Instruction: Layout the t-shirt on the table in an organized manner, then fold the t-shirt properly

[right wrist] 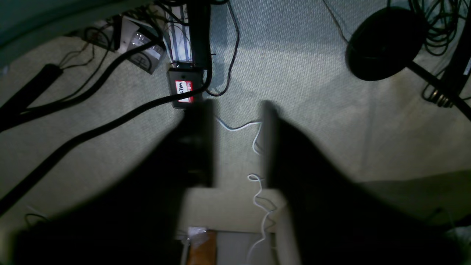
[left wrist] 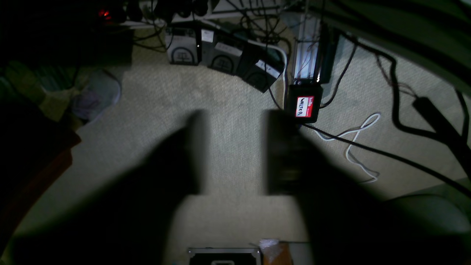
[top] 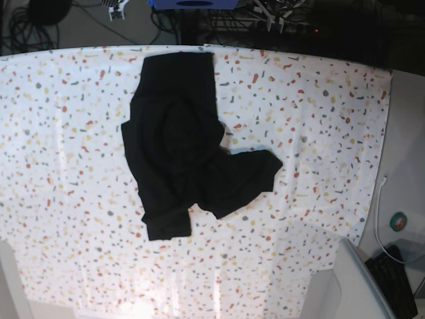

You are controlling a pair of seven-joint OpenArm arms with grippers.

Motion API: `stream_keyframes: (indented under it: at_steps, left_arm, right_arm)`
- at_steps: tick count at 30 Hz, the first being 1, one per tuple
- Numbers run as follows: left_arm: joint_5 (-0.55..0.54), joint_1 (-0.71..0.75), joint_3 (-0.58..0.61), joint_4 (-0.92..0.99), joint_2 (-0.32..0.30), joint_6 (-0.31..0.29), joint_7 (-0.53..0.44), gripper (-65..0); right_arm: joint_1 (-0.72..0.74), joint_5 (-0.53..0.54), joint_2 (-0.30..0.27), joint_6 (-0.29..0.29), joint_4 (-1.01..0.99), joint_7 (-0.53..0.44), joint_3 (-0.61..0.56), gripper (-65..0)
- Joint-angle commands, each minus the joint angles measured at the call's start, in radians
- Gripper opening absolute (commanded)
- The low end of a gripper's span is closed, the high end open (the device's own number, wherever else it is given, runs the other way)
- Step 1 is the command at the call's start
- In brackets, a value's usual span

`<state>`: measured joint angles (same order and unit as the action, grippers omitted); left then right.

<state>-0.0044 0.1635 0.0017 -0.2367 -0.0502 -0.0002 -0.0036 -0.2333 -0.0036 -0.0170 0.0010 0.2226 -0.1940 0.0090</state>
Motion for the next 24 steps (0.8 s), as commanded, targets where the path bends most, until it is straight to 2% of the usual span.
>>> stream_keyframes:
  at_steps: [1, 2, 6, 16, 24]
  left_arm:
    - [-0.001, 0.008, 0.002, 0.000, -0.001, -0.002, 0.001, -61.5]
    - [-0.001, 0.008, 0.002, 0.000, -0.001, -0.002, 0.001, -65.0]
    - [-0.001, 0.008, -0.001, 0.000, -0.001, -0.002, 0.001, -65.0]
    - [0.005, 0.021, 0.002, -0.002, -0.001, -0.002, 0.001, -65.0]
    - [0.010, 0.023, 0.004, -0.002, -0.009, -0.002, 0.001, -65.0]
  right_arm:
    - [-0.007, 0.004, -0.019, 0.003, 0.001, 0.021, 0.003, -65.0]
    - [-0.002, 0.004, -0.024, 0.001, 0.001, 0.049, 0.003, -65.0]
    - [0.002, 0.004, -0.042, 0.001, 0.004, 0.127, 0.003, -65.0]
    - [-0.015, 0.000, -0.027, 0.006, 0.005, 0.129, -0.005, -65.0]
    - [-0.013, 0.000, -0.045, 0.006, 0.008, 0.129, -0.005, -65.0]
